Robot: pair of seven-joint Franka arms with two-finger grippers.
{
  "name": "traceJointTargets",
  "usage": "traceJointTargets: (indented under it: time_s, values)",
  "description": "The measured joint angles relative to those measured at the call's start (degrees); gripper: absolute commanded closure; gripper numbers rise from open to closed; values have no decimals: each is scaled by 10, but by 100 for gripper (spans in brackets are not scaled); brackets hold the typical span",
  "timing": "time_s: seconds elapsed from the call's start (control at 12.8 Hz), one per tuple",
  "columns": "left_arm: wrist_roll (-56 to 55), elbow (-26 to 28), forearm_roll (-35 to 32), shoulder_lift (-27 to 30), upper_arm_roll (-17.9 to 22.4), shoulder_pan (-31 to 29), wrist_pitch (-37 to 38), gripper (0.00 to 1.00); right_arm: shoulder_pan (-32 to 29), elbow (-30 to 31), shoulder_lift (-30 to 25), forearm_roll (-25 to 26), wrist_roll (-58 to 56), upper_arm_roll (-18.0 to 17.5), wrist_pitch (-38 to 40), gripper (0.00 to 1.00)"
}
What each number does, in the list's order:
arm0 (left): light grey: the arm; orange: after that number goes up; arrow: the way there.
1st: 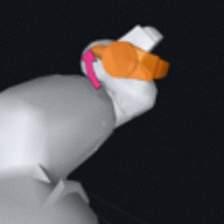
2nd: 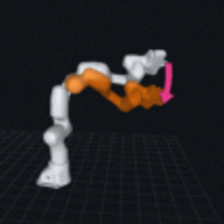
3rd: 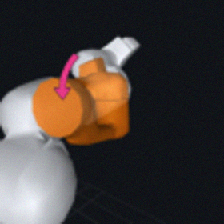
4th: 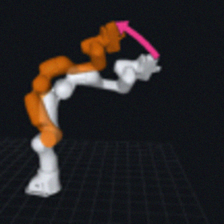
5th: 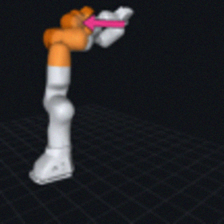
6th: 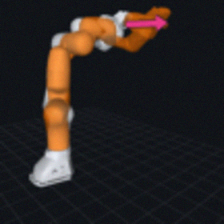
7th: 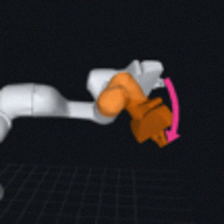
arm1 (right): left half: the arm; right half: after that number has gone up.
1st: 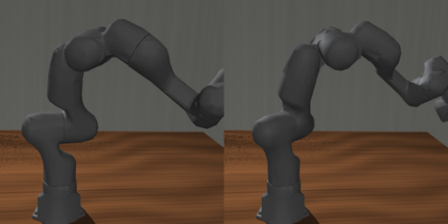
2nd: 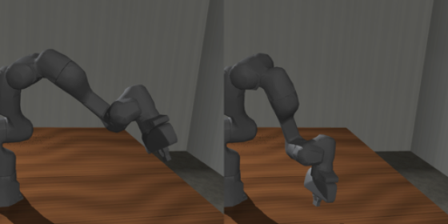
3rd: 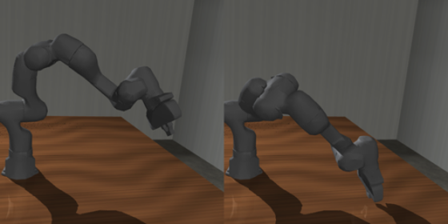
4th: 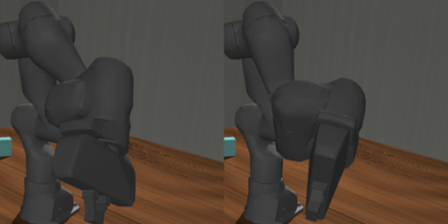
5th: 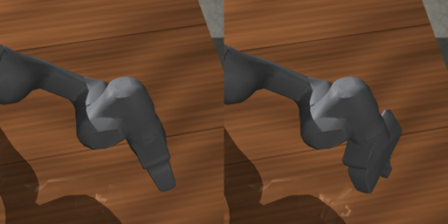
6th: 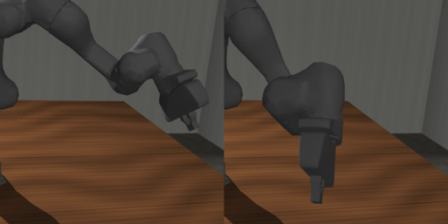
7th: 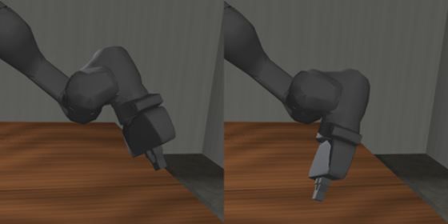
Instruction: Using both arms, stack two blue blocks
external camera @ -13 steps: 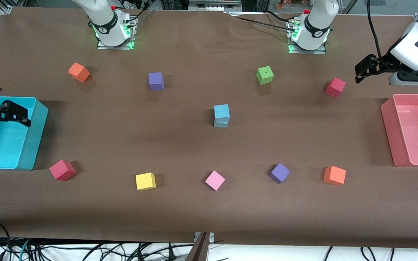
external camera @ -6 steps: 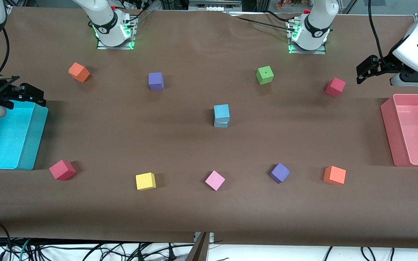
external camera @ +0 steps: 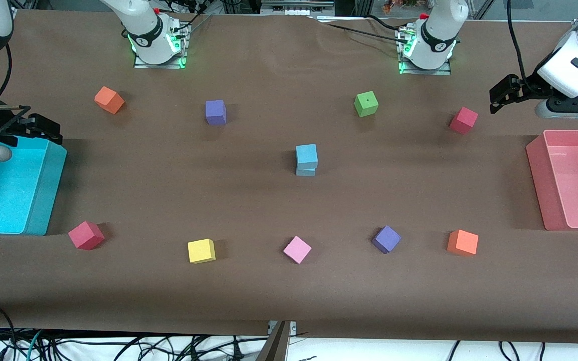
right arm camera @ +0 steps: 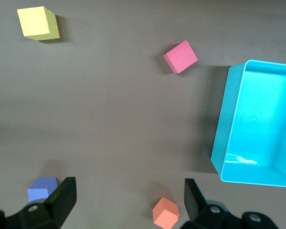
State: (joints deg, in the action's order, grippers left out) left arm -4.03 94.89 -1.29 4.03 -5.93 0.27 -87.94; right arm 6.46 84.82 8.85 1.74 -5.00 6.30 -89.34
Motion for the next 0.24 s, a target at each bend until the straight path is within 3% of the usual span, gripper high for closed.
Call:
traceJointTargets:
  time_s: [0.24]
  values:
    - [0, -5, 0, 0, 0, 0, 2, 0, -2, 0, 1, 0, 1, 0, 0, 0]
